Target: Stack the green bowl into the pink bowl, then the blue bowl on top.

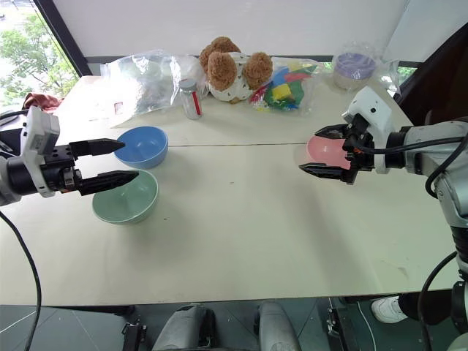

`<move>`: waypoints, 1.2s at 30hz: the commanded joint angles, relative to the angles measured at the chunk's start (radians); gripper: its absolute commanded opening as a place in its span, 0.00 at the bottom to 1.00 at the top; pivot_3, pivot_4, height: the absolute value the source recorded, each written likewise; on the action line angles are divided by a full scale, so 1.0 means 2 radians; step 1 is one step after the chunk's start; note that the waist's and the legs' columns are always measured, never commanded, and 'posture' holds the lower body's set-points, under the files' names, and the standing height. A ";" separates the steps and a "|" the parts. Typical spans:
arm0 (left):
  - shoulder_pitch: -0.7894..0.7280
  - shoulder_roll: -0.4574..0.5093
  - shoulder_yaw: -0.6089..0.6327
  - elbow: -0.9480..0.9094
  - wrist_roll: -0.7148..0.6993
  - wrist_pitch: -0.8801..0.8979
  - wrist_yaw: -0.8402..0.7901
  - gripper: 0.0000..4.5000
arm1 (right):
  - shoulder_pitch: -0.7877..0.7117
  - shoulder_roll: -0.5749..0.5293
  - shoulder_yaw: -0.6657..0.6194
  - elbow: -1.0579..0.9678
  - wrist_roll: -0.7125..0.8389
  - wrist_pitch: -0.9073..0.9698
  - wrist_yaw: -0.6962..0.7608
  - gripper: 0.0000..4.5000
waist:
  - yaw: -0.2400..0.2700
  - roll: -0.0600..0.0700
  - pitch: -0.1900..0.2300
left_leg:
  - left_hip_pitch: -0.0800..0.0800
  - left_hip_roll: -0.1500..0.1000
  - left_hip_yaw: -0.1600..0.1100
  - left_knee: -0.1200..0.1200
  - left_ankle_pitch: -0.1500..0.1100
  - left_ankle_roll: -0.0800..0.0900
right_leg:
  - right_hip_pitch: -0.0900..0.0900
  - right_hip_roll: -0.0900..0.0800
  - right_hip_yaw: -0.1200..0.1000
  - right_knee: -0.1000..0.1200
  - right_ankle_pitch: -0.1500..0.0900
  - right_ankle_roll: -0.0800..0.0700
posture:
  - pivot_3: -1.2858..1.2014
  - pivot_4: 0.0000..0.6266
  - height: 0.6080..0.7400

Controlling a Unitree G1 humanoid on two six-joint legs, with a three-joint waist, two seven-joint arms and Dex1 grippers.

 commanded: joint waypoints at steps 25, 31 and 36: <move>-0.027 -0.011 -0.004 -0.001 0.006 -0.018 0.003 0.99 | -0.107 0.124 0.107 0.319 -0.171 -0.084 -0.080 1.00 | -0.003 0.000 0.000 | 0.000 0.000 0.001 0.000 0.000 0.000 | 0.000 0.000 0.000 0.000 0.000 0.000 | 0.52 0.24 1.00; -0.019 -0.006 0.005 -0.011 0.005 -0.016 0.007 0.99 | -0.143 0.164 0.133 0.440 -0.218 -0.148 -0.072 1.00 | -0.003 0.000 0.000 | 0.000 0.000 0.001 0.000 0.000 0.000 | -0.001 0.000 0.000 0.000 0.000 0.000 | 0.52 0.24 1.00; -0.004 -0.003 0.017 -0.022 0.002 -0.012 0.014 1.00 | -0.159 0.174 0.128 0.460 -0.228 -0.175 -0.052 0.47 | -0.003 0.000 0.000 | 0.000 0.000 0.001 0.000 0.000 0.000 | -0.001 0.000 0.000 0.000 0.000 0.000 | 0.52 0.24 1.00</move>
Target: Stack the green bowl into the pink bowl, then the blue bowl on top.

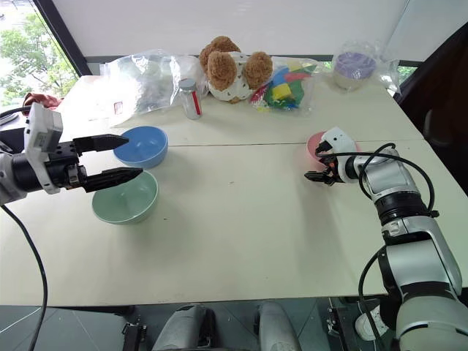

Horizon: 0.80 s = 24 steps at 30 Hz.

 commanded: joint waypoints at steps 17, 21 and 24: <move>0.012 0.026 0.034 -0.007 -0.001 0.002 -0.005 1.00 | 0.050 0.038 0.062 -0.382 0.046 0.021 0.172 0.01 | 0.000 0.000 0.000 | 0.000 0.001 -0.001 0.000 0.000 0.000 | 0.000 0.000 0.000 0.000 0.000 0.000 | 0.52 0.24 1.00; 0.030 0.034 0.038 -0.020 0.005 0.006 -0.007 1.00 | 0.050 0.059 0.113 -0.365 -0.007 -0.026 0.156 0.01 | 0.001 0.000 0.000 | 0.000 0.000 -0.001 0.000 0.000 0.000 | 0.000 0.000 0.000 0.000 0.000 0.000 | 0.52 0.24 1.00; 0.057 0.041 0.045 -0.032 0.012 0.005 -0.006 1.00 | 0.043 0.067 0.131 -0.343 -0.037 -0.055 0.144 0.09 | 0.001 0.000 0.000 | 0.000 0.000 -0.001 0.000 0.000 0.000 | 0.000 -0.001 -0.001 0.000 0.000 0.000 | 0.52 0.24 1.00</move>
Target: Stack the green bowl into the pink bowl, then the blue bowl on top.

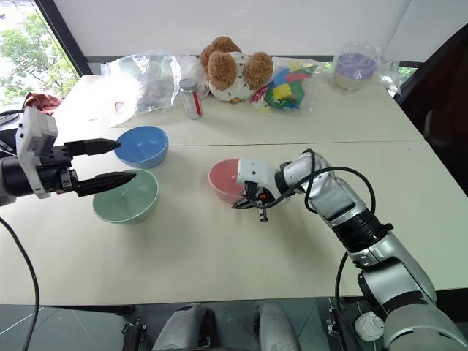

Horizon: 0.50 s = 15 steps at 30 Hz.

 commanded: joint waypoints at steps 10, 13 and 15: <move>0.110 0.034 0.058 -0.066 0.032 0.000 -0.023 1.00 | -0.015 -0.019 -0.077 -0.076 0.063 0.045 0.034 0.99 | -0.001 0.000 0.000 | 0.000 0.000 0.000 0.000 0.000 0.000 | 0.000 0.000 0.000 0.000 0.000 0.000 | 0.52 0.24 1.00; 0.140 0.042 0.058 -0.066 0.058 -0.018 -0.037 1.00 | -0.023 -0.040 -0.138 -0.111 0.136 0.114 0.051 0.99 | 0.000 0.000 0.000 | 0.000 0.000 0.000 0.000 0.000 0.000 | 0.000 0.000 0.000 0.000 0.000 0.000 | 0.52 0.24 1.00; 0.167 0.051 0.044 -0.059 0.097 -0.048 -0.049 1.00 | -0.035 -0.061 -0.190 -0.131 0.192 0.169 0.057 0.99 | 0.000 0.000 0.000 | 0.000 0.000 -0.001 0.000 0.000 0.000 | 0.000 0.000 0.000 0.000 0.000 0.000 | 0.52 0.24 1.00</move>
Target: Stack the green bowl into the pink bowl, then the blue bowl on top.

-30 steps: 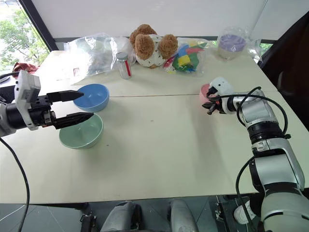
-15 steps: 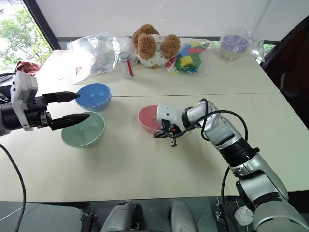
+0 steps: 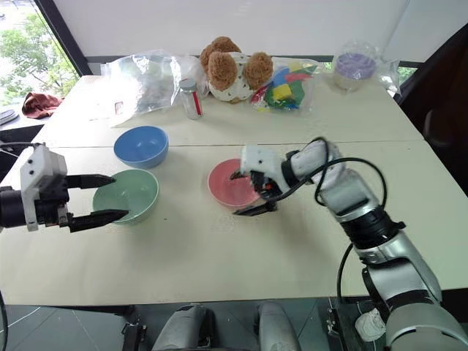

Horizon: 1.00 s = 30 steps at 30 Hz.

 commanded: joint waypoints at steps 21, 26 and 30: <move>-0.058 -0.029 -0.145 0.110 0.144 -0.167 -0.045 0.25 | 0.026 -0.133 -0.187 -0.135 0.216 0.193 -0.083 1.00 | -0.002 0.000 0.000 | 0.000 -0.001 0.000 -0.003 0.000 0.000 | -0.001 -0.003 -0.001 -0.001 0.000 0.000 | 0.52 0.24 1.00; -0.074 -0.018 -0.139 0.065 0.098 -0.126 -0.072 0.01 | 0.029 -0.143 -0.188 -0.129 0.218 0.185 -0.092 1.00 | -0.001 0.000 0.000 | 0.000 -0.001 0.000 -0.003 0.000 0.000 | 0.000 -0.003 -0.001 -0.001 0.000 0.000 | 0.52 0.24 1.00; -0.144 -0.018 -0.158 0.043 0.062 -0.094 -0.095 0.01 | 0.037 -0.154 -0.199 -0.128 0.227 0.193 -0.100 1.00 | 0.002 0.000 0.000 | 0.000 -0.001 0.000 -0.003 0.000 0.000 | 0.000 -0.003 -0.002 -0.001 0.000 0.000 | 0.52 0.24 1.00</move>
